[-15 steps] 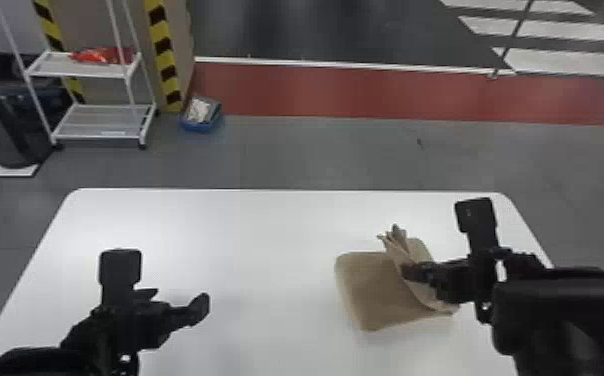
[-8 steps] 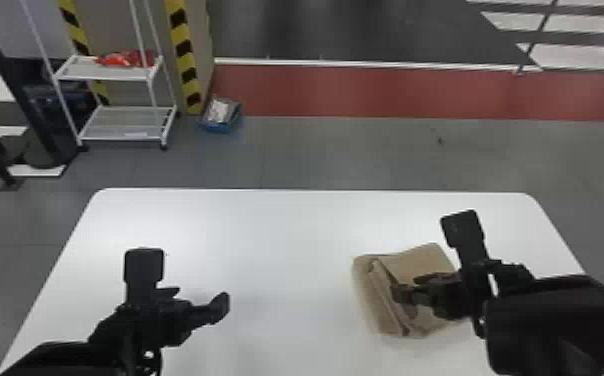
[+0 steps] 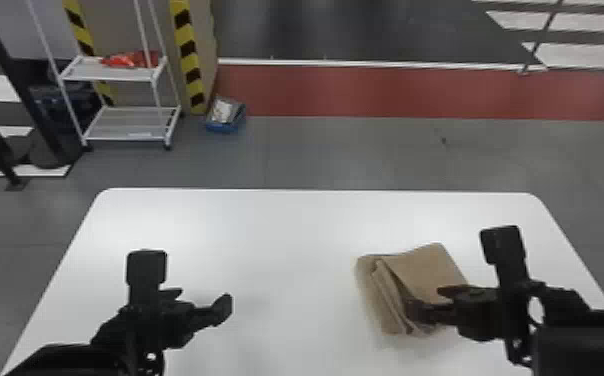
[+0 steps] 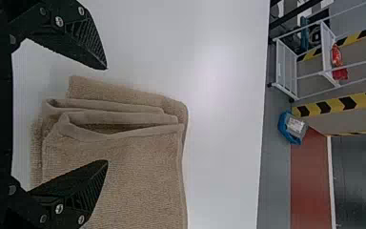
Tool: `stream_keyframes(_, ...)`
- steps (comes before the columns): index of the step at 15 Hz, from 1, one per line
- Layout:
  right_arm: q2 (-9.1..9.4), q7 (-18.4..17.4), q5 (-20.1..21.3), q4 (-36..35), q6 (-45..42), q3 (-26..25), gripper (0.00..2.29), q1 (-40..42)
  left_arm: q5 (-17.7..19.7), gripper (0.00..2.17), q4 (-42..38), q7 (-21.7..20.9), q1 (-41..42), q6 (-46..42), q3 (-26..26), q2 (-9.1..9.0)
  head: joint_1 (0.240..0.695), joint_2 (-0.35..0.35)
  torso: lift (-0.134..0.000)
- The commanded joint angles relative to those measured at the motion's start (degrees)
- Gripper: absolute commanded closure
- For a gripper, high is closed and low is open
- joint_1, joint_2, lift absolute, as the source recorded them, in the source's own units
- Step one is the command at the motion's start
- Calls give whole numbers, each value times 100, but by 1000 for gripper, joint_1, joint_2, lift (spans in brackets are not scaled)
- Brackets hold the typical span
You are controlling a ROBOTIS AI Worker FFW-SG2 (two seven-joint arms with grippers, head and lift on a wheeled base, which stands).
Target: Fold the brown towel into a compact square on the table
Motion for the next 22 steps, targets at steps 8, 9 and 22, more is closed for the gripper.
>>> stream_keyframes(8, -76, 547, 304, -276, -364, -1141, 215, 605, 0, 43, 7, -51, -4, -17, 36, -3, 695, -136, 0)
stream_keyframes(9, -76, 547, 497, -241, -346, -1106, 215, 597, 0, 43, 7, -60, -4, -17, 45, -3, 695, -154, 0)
stream_keyframes(22, -217, 116, 2070, 1737, 550, -60, 215, -1267, 0, 43, 33, -95, -12, -17, 63, 6, 695, -173, 0)
